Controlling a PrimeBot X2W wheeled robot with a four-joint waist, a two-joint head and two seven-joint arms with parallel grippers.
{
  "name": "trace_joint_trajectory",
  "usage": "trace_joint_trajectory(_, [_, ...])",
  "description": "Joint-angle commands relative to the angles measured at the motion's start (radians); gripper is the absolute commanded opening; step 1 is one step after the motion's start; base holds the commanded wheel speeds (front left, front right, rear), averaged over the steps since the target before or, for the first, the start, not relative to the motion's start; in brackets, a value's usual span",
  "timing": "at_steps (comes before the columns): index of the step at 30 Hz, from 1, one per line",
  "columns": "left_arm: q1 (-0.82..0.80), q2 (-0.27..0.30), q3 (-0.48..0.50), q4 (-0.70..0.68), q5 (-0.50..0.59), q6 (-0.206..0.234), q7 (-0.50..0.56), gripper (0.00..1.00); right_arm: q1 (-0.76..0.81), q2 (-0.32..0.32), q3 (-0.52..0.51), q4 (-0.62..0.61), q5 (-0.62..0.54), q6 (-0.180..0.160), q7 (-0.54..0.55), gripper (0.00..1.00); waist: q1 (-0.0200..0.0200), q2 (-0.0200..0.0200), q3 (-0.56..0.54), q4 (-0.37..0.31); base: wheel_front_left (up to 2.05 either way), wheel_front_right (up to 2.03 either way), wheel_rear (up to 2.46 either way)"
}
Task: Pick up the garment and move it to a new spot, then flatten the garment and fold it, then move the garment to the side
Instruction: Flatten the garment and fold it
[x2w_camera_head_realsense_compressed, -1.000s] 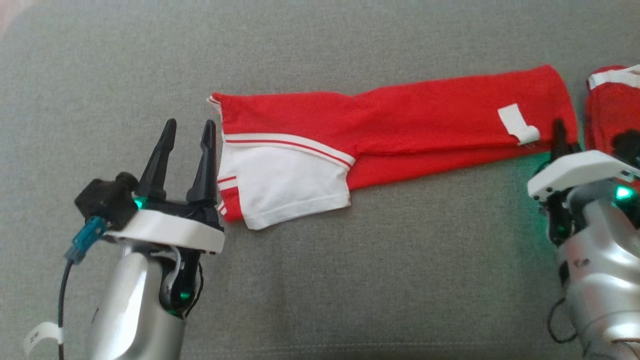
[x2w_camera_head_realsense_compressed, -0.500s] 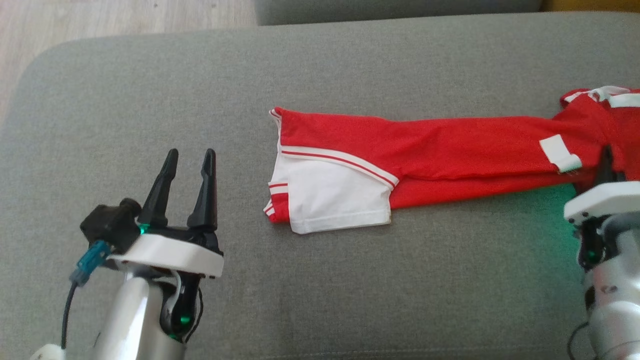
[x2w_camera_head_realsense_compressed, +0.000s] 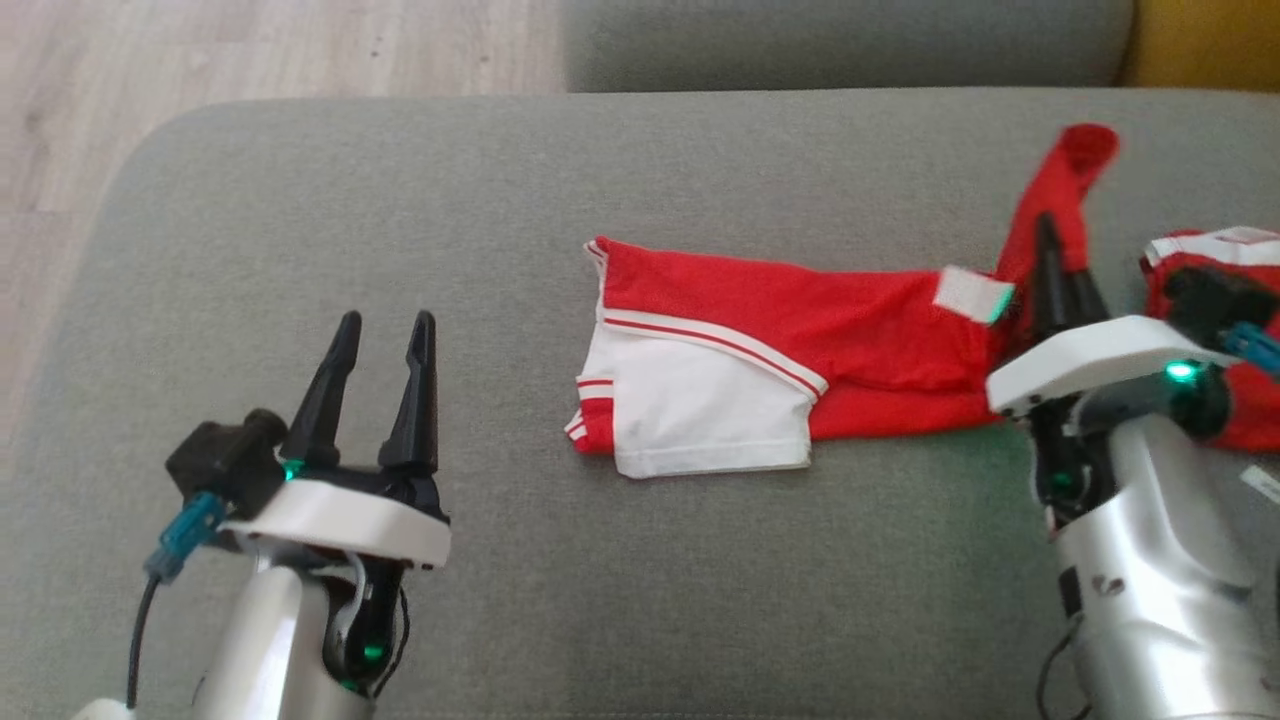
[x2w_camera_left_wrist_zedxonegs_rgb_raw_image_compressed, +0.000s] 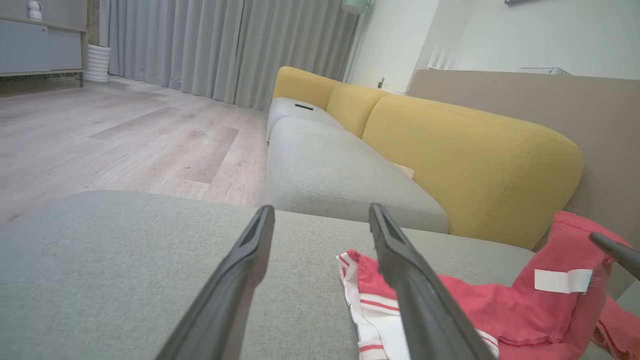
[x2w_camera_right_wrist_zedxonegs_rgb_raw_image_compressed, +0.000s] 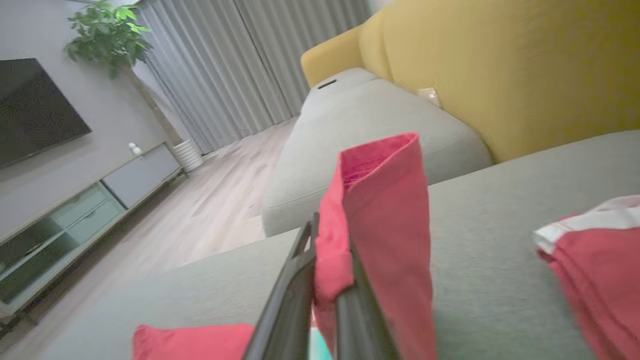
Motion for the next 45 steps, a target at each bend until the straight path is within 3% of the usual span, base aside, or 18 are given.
trace_joint_trajectory(1, [-0.010, 0.008, 0.027, -0.032, -0.010, -0.006, -0.005, 1.00, -0.011, 0.013, 0.070, -0.063, 0.043, -0.001, 0.016, 0.00, 0.0001, 0.0000, -0.011, 0.018, 0.00, 0.00, 0.00])
trace_joint_trajectory(8, [-0.005, 0.008, 0.017, -0.027, -0.023, -0.006, -0.005, 1.00, 0.012, 0.014, 0.311, -0.095, 0.203, -0.001, 0.016, 0.00, 0.0001, 0.0000, -0.013, 0.071, 0.00, 0.00, 0.00])
trace_joint_trajectory(25, [-0.025, 0.008, -0.010, -0.023, -0.046, -0.006, -0.005, 1.00, -0.082, 0.015, 0.663, 0.114, 0.414, -0.001, -0.064, 0.00, 0.0001, 0.0000, 0.042, 0.181, 0.00, 0.00, 0.00])
trace_joint_trajectory(26, [-0.027, 0.008, -0.010, -0.022, -0.047, -0.006, -0.005, 1.00, -0.087, 0.015, 0.687, 0.132, 0.414, -0.001, -0.059, 1.00, 0.0001, 0.0000, 0.045, 0.183, 0.00, 0.00, 0.00])
trace_joint_trajectory(37, [-0.023, 0.008, 0.012, -0.017, -0.045, -0.006, -0.005, 1.00, -0.101, 0.015, 0.906, 0.047, 0.555, -0.001, -0.069, 1.00, 0.0001, 0.0000, 0.031, 0.155, 0.00, 0.00, 0.00])
trace_joint_trajectory(45, [-0.020, 0.008, 0.029, -0.043, -0.041, -0.006, -0.005, 1.00, -0.160, 0.015, 0.852, 0.106, 0.498, -0.001, -0.134, 1.00, 0.0001, 0.0000, 0.008, 0.080, 0.00, 0.00, 0.00])
